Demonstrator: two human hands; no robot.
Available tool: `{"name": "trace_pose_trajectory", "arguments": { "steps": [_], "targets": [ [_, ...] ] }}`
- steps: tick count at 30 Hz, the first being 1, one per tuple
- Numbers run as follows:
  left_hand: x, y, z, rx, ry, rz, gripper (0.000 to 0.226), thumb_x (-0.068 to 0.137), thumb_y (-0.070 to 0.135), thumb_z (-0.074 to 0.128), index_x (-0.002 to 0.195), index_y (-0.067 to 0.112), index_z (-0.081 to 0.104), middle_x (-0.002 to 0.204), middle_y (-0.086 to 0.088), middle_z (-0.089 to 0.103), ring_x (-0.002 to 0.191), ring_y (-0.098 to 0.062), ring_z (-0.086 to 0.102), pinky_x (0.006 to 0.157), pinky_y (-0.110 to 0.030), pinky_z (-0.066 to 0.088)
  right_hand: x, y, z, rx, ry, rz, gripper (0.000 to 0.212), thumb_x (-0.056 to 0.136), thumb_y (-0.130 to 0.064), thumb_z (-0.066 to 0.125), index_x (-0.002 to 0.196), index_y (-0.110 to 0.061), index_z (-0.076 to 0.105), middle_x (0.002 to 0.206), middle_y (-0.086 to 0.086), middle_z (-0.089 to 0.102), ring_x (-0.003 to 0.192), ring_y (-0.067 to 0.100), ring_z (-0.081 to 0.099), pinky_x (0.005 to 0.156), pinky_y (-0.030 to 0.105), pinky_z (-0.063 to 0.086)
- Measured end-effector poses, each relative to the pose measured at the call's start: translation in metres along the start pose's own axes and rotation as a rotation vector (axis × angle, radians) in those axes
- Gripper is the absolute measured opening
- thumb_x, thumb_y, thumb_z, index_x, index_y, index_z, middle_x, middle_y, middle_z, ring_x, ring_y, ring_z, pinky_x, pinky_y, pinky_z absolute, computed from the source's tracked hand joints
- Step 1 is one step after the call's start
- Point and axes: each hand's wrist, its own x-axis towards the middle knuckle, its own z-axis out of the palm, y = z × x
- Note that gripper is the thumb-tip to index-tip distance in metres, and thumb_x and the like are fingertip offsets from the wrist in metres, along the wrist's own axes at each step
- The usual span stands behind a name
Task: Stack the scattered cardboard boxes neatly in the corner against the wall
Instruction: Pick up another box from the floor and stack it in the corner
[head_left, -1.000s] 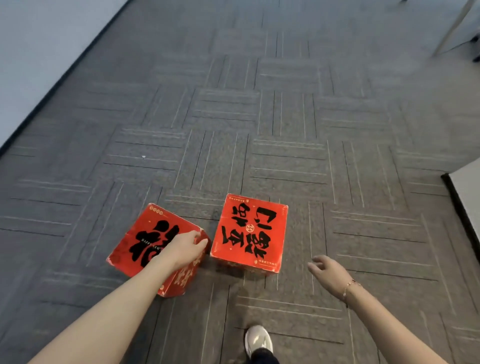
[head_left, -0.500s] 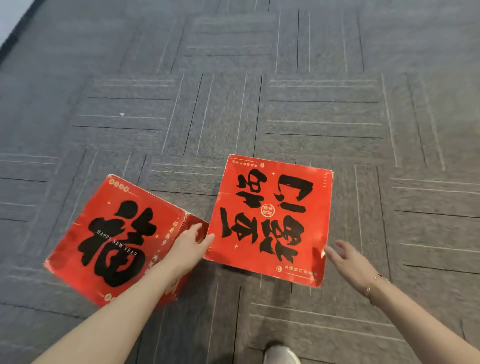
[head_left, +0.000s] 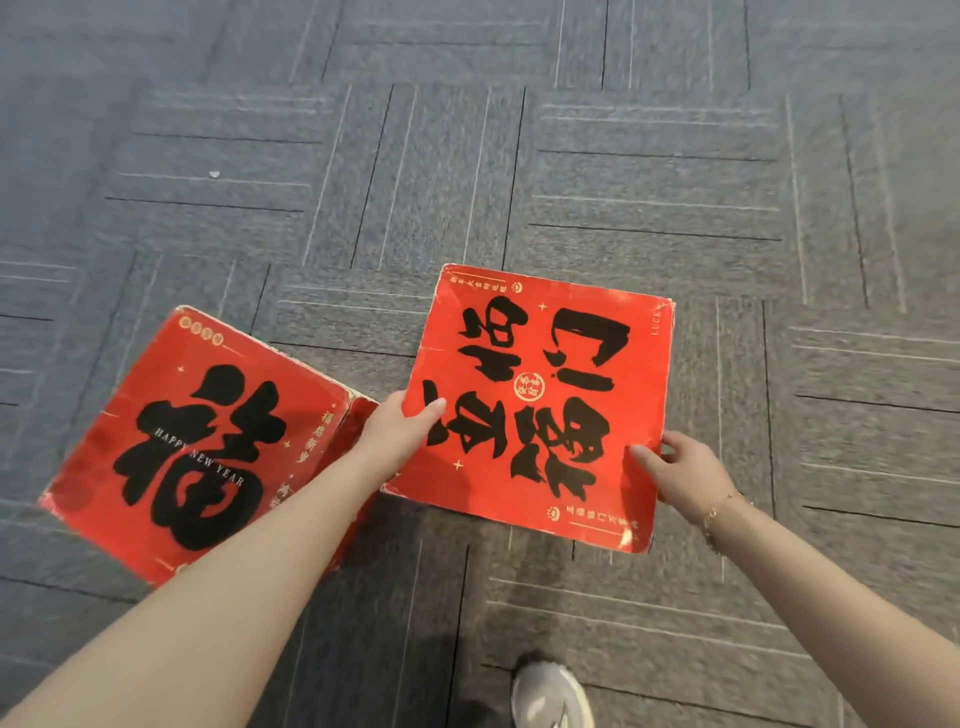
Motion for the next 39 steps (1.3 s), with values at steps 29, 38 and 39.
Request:
{"name": "trace_pose_trajectory", "arguments": {
  "steps": [29, 38, 39],
  "targets": [
    [-0.303, 0.112, -0.321, -0.250, 0.436, 0.128, 0.057, 0.083, 0.044, 0.068, 0.130, 0.015, 0.055, 0.135, -0.004, 0.056, 0.130, -0.022, 0.046, 0.103, -0.038, 0.040, -0.305, -0.384, -0.121, -0.095, -0.003, -0.461, 0.024, 0.090, -0.030, 0.058, 0.110, -0.020, 0.067, 0.102, 0.002, 0.070, 0.090, 0.020, 0.065, 0.081, 0.032, 0.051],
    [-0.475, 0.056, -0.431, -0.304, 0.702, 0.026, 0.060, 0.086, 0.038, 0.067, 0.135, 0.008, 0.049, 0.140, -0.009, 0.050, 0.131, -0.028, 0.043, 0.101, -0.037, 0.039, -0.461, -0.465, -0.062, -0.210, -0.227, -0.671, 0.014, 0.092, -0.030, 0.053, 0.091, -0.019, 0.061, 0.089, -0.003, 0.066, 0.078, 0.016, 0.064, 0.068, 0.025, 0.050],
    [-0.497, 0.046, -0.440, -0.329, 0.728, 0.014, 0.054, 0.086, 0.037, 0.067, 0.129, 0.008, 0.055, 0.132, -0.008, 0.056, 0.128, -0.028, 0.047, 0.094, -0.032, 0.043, -0.478, -0.471, -0.051, -0.239, -0.255, -0.692, 0.019, 0.091, -0.030, 0.054, 0.089, -0.014, 0.063, 0.088, -0.001, 0.069, 0.079, 0.019, 0.065, 0.069, 0.026, 0.050]
  ]
}}
